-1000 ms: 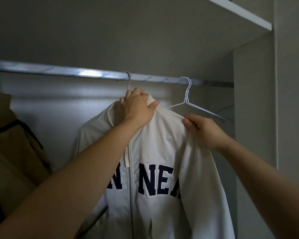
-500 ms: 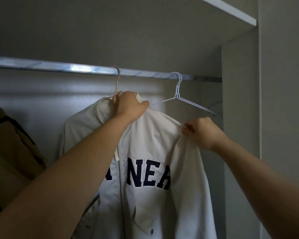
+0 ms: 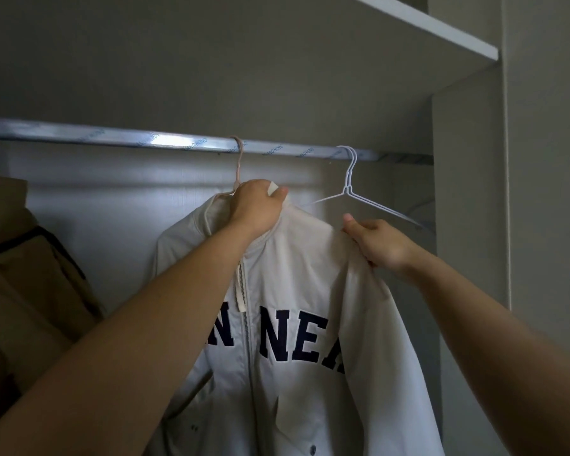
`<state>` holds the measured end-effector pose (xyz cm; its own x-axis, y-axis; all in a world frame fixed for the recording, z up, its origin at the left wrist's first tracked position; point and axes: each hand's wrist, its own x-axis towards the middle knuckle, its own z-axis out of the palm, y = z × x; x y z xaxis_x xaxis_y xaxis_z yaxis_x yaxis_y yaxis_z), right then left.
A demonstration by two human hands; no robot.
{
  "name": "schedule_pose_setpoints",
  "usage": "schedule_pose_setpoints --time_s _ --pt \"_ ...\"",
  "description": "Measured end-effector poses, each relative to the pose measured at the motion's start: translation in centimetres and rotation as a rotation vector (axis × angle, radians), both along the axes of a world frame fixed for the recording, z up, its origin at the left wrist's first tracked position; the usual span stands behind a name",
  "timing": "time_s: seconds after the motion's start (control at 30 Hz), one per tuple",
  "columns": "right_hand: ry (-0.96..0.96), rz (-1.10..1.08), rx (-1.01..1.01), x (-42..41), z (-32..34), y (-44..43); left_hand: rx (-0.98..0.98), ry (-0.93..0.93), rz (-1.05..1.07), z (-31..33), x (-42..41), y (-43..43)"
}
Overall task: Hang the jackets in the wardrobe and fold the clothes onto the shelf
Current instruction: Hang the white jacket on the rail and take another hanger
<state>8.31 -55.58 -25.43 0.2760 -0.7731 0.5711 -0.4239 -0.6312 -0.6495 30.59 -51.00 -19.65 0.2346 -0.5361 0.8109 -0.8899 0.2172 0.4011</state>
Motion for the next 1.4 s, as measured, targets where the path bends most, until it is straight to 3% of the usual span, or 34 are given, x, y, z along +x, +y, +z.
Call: schedule_pose_setpoints --time_s 0.1,0.23,0.43,0.57,0.7,0.8,1.0,1.13,1.27,1.4 --pt "0.065 -0.018 -0.069 1.2 -0.4 0.3 0.008 -0.004 -0.012 0.0 0.1 0.4" --pt "-0.041 0.066 0.151 1.1 -1.1 0.2 0.022 -0.002 -0.016 0.2 0.3 0.5" --pt "0.003 -0.028 0.118 1.5 -2.7 1.1 0.031 -0.014 0.005 0.1 0.6 0.2" --pt "0.032 -0.109 -0.024 1.8 -2.0 0.8 0.051 -0.021 0.008 0.2 0.8 0.5" --pt "-0.096 -0.262 -0.322 1.0 -1.3 0.9 0.003 0.018 0.000 0.0 1.0 0.7" --pt "-0.069 -0.292 -0.502 0.3 -1.4 0.7 -0.058 0.008 -0.007 -0.2 1.1 0.6" --pt "0.122 -0.215 -0.510 -1.8 -1.5 0.0 -0.093 0.116 -0.016 -0.7 1.9 0.4" --pt "0.194 -0.199 -0.611 -2.2 -1.5 -0.5 -0.095 0.093 -0.124 -0.7 2.0 0.2" --pt "0.146 -0.205 -0.496 -1.0 -2.1 -0.8 -0.157 -0.056 -0.173 -1.0 1.7 -0.1" --pt "0.050 -0.243 -0.381 0.5 -3.3 -0.9 -0.077 -0.126 -0.133 -1.2 1.3 0.0"
